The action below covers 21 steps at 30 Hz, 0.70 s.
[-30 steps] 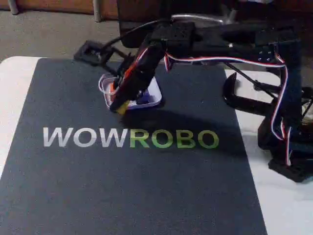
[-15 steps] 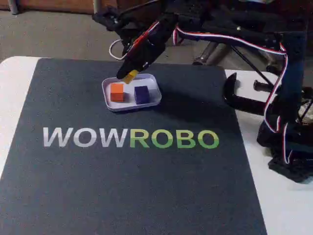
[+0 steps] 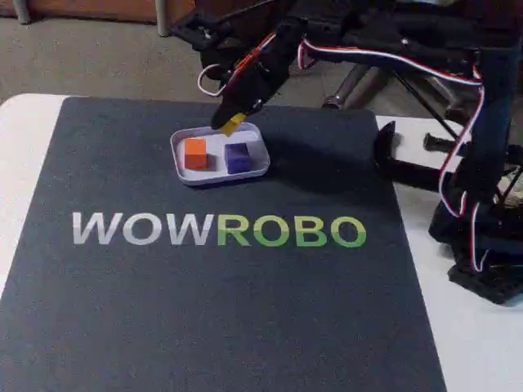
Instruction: Move blocks one by one until all three blocks are in the tray.
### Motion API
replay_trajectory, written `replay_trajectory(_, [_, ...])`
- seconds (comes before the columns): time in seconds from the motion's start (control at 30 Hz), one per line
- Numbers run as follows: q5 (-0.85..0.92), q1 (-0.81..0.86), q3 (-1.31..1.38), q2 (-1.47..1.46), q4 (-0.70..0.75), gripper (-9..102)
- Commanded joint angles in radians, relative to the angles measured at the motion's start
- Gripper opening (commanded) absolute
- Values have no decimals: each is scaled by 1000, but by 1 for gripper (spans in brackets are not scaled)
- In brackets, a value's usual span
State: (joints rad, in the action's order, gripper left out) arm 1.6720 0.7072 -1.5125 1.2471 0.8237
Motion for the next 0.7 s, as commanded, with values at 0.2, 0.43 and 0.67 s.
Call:
replay_trajectory(0.2, [49, 6, -48, 124, -11, 21])
replay_trajectory(0.43, [163, -35, -308, 403, -3, 20])
replay_trajectory(0.67, [362, -150, -824, 1060, 58, 18])
